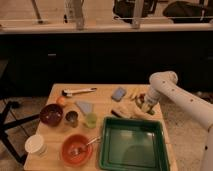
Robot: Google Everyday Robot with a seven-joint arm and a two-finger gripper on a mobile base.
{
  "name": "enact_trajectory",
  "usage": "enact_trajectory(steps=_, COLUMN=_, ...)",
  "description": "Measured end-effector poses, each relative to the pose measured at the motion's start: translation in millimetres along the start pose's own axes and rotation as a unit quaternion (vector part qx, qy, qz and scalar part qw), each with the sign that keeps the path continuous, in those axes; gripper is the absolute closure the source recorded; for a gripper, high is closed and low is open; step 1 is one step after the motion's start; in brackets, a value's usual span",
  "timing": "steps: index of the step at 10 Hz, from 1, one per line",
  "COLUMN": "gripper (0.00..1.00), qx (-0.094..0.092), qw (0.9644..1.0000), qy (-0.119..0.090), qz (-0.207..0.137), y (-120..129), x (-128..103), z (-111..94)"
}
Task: Place pepper in purple bowl
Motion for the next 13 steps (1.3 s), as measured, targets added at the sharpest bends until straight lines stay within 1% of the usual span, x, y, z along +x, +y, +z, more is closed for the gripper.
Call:
enact_trajectory(steps=1, gripper=1.0, qx=0.007, qw=1.0, qy=-0.002, qz=0.0, y=-3, x=1, z=-5)
enact_trajectory(steps=2, gripper=1.0, qx=0.02, qw=0.9998, qy=-0.006, qz=-0.001, y=-7, x=0, z=-16)
enact_trajectory(steps=4, gripper=1.0, qx=0.032, qw=0.9994, qy=-0.013, qz=-0.005, y=-11, x=-6, z=-30)
enact_trajectory(steps=5, gripper=1.0, qx=0.042, qw=0.9989, qy=-0.019, qz=-0.012, y=-14, x=-10, z=-43)
enact_trajectory(steps=7, gripper=1.0, qx=0.057, qw=0.9969, qy=-0.036, qz=-0.042, y=-13, x=-22, z=-73)
enact_trajectory(steps=8, gripper=1.0, qx=0.063, qw=0.9949, qy=-0.048, qz=-0.063, y=-8, x=-34, z=-89)
enact_trajectory(steps=9, gripper=1.0, qx=0.067, qw=0.9916, qy=-0.061, qz=-0.092, y=-2, x=-48, z=-100)
enact_trajectory(steps=10, gripper=1.0, qx=0.072, qw=0.9844, qy=-0.079, qz=-0.139, y=8, x=-66, z=-113)
enact_trajectory(steps=11, gripper=1.0, qx=0.077, qw=0.9729, qy=-0.096, qz=-0.196, y=16, x=-80, z=-122)
enact_trajectory(steps=12, gripper=1.0, qx=0.081, qw=0.9533, qy=-0.117, qz=-0.266, y=26, x=-95, z=-132)
enact_trajectory(steps=13, gripper=1.0, qx=0.084, qw=0.9393, qy=-0.13, qz=-0.306, y=32, x=-103, z=-138)
